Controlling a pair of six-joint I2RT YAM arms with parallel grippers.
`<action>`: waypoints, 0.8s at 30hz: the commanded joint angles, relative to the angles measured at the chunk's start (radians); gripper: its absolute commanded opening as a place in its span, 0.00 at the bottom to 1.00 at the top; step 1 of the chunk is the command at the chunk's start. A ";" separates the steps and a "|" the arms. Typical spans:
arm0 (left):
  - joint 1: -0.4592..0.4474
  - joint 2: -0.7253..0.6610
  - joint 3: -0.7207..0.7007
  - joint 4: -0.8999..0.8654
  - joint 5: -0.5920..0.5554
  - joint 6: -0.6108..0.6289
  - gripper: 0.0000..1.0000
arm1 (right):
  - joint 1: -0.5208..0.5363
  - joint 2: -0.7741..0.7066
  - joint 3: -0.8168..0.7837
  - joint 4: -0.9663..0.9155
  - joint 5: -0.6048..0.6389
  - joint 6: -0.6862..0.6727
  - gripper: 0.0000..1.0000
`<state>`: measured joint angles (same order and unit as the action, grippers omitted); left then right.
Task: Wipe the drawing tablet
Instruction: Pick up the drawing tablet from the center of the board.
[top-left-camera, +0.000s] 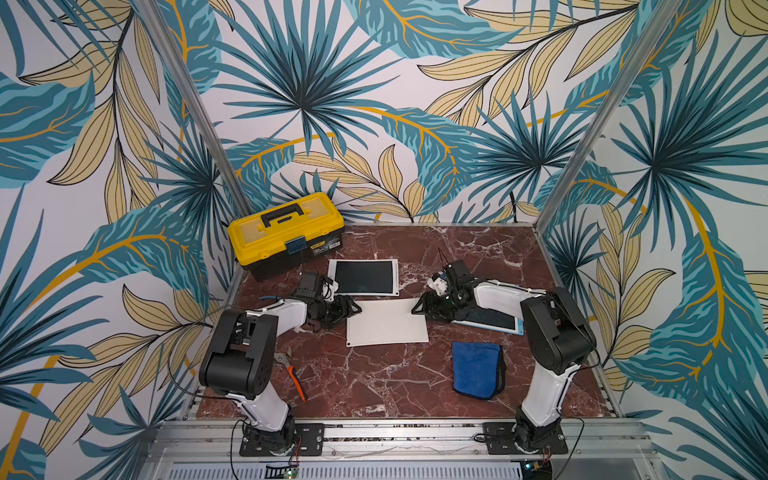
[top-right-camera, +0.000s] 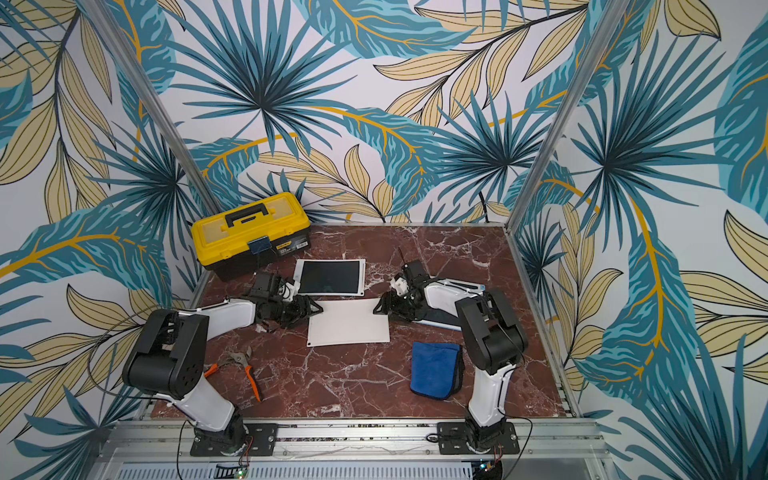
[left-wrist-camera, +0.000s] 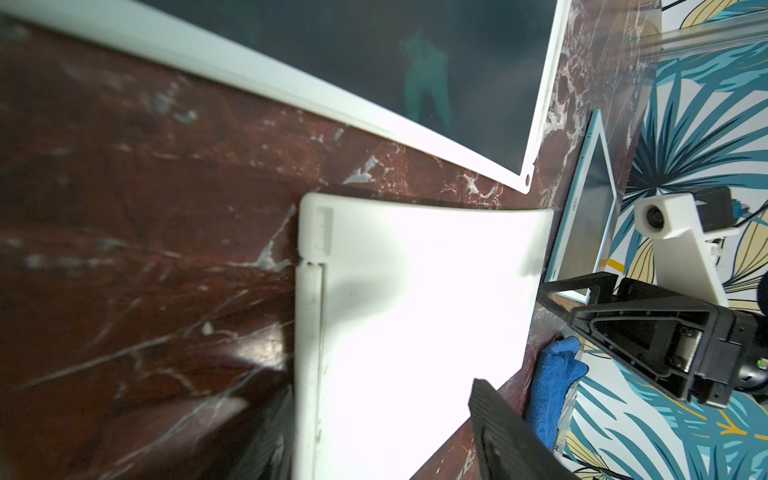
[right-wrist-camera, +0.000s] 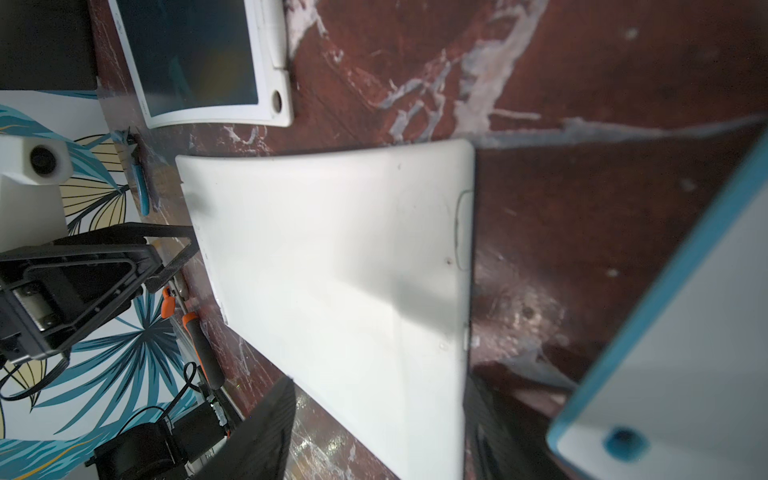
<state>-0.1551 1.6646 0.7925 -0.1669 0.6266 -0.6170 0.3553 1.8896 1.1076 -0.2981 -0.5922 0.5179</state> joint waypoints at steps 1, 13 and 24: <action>-0.047 0.058 -0.048 -0.006 0.226 0.008 0.65 | 0.033 0.094 -0.014 0.011 -0.025 -0.040 0.66; -0.084 0.078 -0.048 0.018 0.325 -0.004 0.63 | 0.030 0.143 0.033 -0.014 -0.092 -0.082 0.66; -0.087 -0.089 -0.055 0.129 0.380 -0.080 0.65 | 0.029 0.184 0.024 -0.021 -0.112 -0.105 0.66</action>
<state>-0.2173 1.6264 0.7303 -0.1314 0.8680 -0.6769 0.3443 1.9808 1.1912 -0.2607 -0.6804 0.4274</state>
